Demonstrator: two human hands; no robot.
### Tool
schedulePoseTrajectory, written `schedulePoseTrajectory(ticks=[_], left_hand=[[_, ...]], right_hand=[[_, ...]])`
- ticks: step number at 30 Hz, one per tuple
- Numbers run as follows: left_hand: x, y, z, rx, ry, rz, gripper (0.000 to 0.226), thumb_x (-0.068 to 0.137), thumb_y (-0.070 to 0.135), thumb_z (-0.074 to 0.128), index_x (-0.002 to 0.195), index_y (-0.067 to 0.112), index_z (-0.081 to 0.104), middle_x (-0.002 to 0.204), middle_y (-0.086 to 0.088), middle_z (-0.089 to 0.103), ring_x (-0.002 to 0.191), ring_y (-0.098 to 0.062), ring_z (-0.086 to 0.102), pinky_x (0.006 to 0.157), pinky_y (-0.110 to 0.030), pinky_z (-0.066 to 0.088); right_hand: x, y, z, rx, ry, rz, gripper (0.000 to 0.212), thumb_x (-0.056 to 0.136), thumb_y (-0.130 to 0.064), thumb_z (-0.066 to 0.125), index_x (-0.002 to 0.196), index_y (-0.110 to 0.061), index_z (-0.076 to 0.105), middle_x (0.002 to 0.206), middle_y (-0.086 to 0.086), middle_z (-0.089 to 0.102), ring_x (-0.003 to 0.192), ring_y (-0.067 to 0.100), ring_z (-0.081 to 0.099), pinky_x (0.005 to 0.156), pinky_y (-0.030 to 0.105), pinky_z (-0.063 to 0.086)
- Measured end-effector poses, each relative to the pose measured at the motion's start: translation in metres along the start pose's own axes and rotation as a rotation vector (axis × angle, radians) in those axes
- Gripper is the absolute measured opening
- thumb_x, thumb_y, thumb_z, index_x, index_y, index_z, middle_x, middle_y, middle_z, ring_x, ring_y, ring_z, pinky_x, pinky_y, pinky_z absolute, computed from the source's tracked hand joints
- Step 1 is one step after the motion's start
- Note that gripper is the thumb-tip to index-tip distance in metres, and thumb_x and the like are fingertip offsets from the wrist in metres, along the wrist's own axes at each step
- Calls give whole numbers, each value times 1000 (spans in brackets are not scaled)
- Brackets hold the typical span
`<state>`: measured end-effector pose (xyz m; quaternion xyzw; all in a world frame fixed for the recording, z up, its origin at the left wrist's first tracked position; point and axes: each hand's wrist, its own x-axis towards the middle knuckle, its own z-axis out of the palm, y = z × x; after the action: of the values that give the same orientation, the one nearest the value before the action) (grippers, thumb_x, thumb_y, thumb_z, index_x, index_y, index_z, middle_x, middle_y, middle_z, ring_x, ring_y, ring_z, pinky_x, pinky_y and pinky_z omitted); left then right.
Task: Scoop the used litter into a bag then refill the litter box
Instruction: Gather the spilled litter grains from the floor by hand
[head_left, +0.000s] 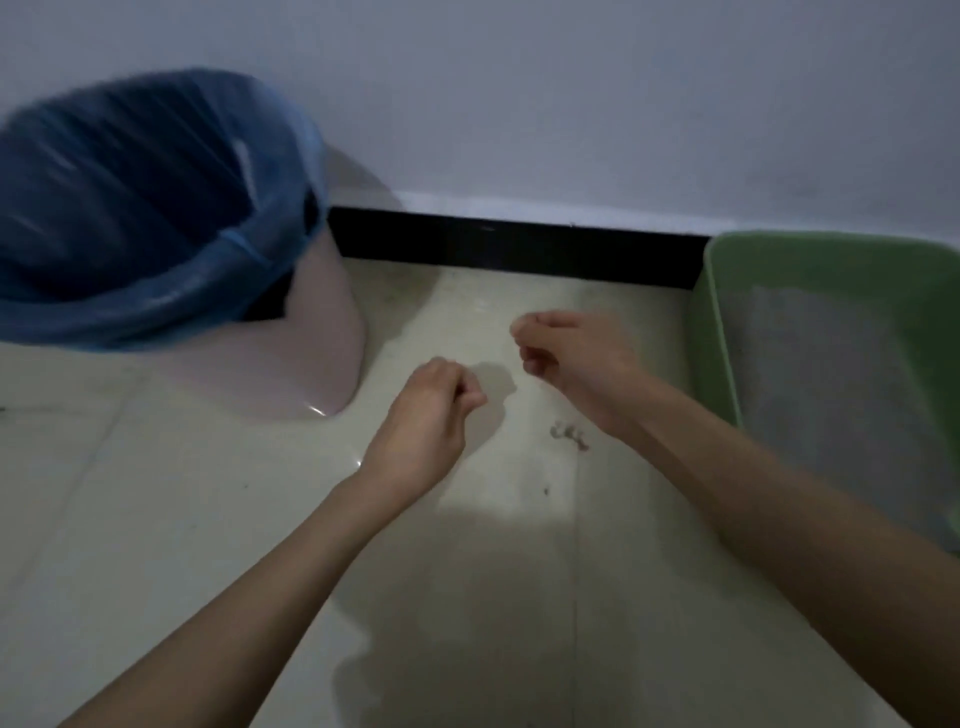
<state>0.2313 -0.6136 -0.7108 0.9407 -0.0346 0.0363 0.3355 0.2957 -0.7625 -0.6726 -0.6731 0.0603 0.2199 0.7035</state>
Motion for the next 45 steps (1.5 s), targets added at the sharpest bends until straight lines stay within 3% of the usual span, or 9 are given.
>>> schedulePoseTrajectory(ticks=[7, 14, 17, 20, 27, 33, 38, 41, 45], left_hand=[[16, 12, -158, 22, 558, -27, 9, 92, 11, 52, 83, 11, 55, 79, 2, 56, 74, -7, 50, 65, -15, 31], [25, -62, -212, 268, 278, -418, 42, 90, 10, 54, 130, 12, 46, 110, -5, 66, 110, -28, 54, 96, -40, 41], [21, -63, -209, 311, 346, -409, 19, 88, 23, 60, 106, 17, 60, 102, -2, 67, 105, -30, 55, 96, -46, 39], [18, -57, -203, 242, 393, -367, 9, 87, 22, 62, 79, 20, 57, 86, 1, 65, 94, -28, 59, 90, -47, 44], [18, -44, -204, 306, 459, -356, 14, 90, 24, 56, 101, 17, 62, 93, 1, 68, 101, -28, 55, 90, -44, 40], [20, -25, -195, 378, 335, -298, 34, 91, 11, 49, 124, 19, 56, 131, -5, 49, 120, -27, 39, 97, -42, 31], [24, 4, -163, 238, 472, -30, 27, 90, 7, 50, 116, 10, 58, 116, -7, 55, 106, -23, 51, 92, -40, 42], [27, 19, -118, 210, 352, 120, 26, 89, 9, 46, 110, 8, 61, 103, -8, 60, 96, -23, 55, 85, -34, 43], [27, 22, -28, 268, -265, 44, 40, 95, 15, 40, 135, 10, 45, 135, -10, 49, 123, -25, 46, 102, -32, 36]], right_hand=[[7, -108, 113, -191, -169, -309, 22, 85, -3, 61, 64, -10, 61, 57, 1, 51, 50, 6, 46, 54, 15, 44], [35, -112, 200, -894, -177, -533, 20, 88, -12, 60, 106, -10, 69, 110, 1, 68, 105, 16, 59, 81, 13, 38], [31, -108, 202, -969, -142, -536, 7, 87, -12, 62, 83, -14, 67, 108, 4, 68, 106, 20, 59, 82, 21, 41], [28, -112, 193, -929, -96, -531, 30, 85, -10, 65, 59, -21, 54, 90, -1, 66, 100, 17, 60, 78, 19, 42], [27, -112, 190, -1037, -162, -595, 31, 85, -22, 66, 114, -14, 63, 111, -1, 66, 106, 18, 58, 95, 37, 46], [18, -109, 171, -729, -113, -543, 6, 85, -12, 64, 89, -14, 68, 83, -7, 63, 90, 14, 62, 89, 32, 51], [15, -95, 117, -505, -2, -410, 12, 85, -16, 65, 95, -11, 66, 87, 0, 63, 87, 14, 60, 86, 28, 49], [8, -68, 59, -679, 29, -326, 17, 90, -21, 58, 95, -10, 70, 88, 2, 66, 88, 15, 61, 77, 22, 44], [-13, -1, -17, -887, 58, -222, 32, 98, -24, 43, 77, -10, 63, 76, 2, 63, 70, 14, 58, 68, 30, 39]])
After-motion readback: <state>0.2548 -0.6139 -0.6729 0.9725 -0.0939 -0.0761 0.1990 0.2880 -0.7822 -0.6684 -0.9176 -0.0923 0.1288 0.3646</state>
